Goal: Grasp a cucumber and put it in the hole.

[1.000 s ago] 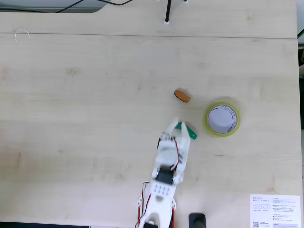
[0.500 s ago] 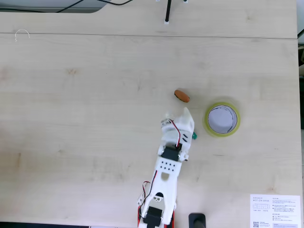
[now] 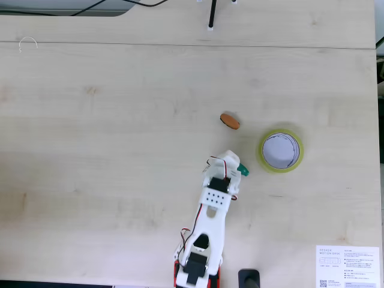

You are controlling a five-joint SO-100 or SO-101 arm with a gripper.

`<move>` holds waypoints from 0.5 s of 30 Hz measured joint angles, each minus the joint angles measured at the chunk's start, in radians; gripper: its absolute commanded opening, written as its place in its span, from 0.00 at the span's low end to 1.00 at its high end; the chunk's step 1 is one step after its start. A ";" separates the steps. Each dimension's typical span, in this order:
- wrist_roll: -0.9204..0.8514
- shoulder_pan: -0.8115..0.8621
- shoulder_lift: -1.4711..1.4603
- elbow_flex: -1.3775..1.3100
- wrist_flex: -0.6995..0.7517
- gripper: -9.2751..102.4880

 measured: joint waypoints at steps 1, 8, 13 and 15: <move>-0.011 0.000 -0.014 0.002 -0.011 0.47; -0.117 0.046 -0.163 0.000 -0.092 0.47; -0.130 0.086 -0.288 -0.055 -0.107 0.46; -0.138 0.098 -0.328 -0.086 -0.107 0.46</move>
